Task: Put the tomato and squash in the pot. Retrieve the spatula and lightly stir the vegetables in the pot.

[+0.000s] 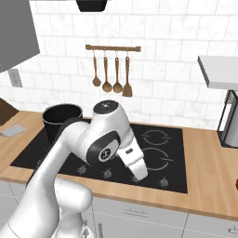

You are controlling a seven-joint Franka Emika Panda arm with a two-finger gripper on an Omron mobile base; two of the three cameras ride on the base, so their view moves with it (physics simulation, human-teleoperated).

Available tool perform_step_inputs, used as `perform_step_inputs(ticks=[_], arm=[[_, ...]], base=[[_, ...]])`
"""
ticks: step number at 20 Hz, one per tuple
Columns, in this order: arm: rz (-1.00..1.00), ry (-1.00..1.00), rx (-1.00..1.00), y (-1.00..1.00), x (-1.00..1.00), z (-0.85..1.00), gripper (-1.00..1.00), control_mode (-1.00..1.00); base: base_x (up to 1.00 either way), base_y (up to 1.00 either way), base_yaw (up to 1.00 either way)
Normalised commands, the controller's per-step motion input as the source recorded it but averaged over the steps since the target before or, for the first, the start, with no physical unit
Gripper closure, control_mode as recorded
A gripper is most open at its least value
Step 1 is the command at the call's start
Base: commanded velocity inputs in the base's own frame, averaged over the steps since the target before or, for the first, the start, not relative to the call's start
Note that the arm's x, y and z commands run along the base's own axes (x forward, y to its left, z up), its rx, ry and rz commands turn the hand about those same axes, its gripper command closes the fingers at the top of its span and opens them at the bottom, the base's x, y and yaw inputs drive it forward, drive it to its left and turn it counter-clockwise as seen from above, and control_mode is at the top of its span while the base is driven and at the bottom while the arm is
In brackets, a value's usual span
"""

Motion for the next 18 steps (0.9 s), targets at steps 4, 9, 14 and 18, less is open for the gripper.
perform_step_inputs(ticks=[4,9,14,18], arm=[[0.0,0.0,-0.02,-1.0,0.0,0.0,-1.0,-1.0],[0.0,0.0,0.03,-1.0,0.0,0.0,-1.0,-1.0],[0.0,0.0,0.0,-1.0,0.06,0.0,-1.0,-1.0],[0.0,0.0,0.0,-0.97,0.22,-0.06,-1.0,-1.0]], base=[[0.0,0.0,0.0],[0.0,0.0,0.0],[0.0,0.0,0.0],[0.0,0.0,0.0]])
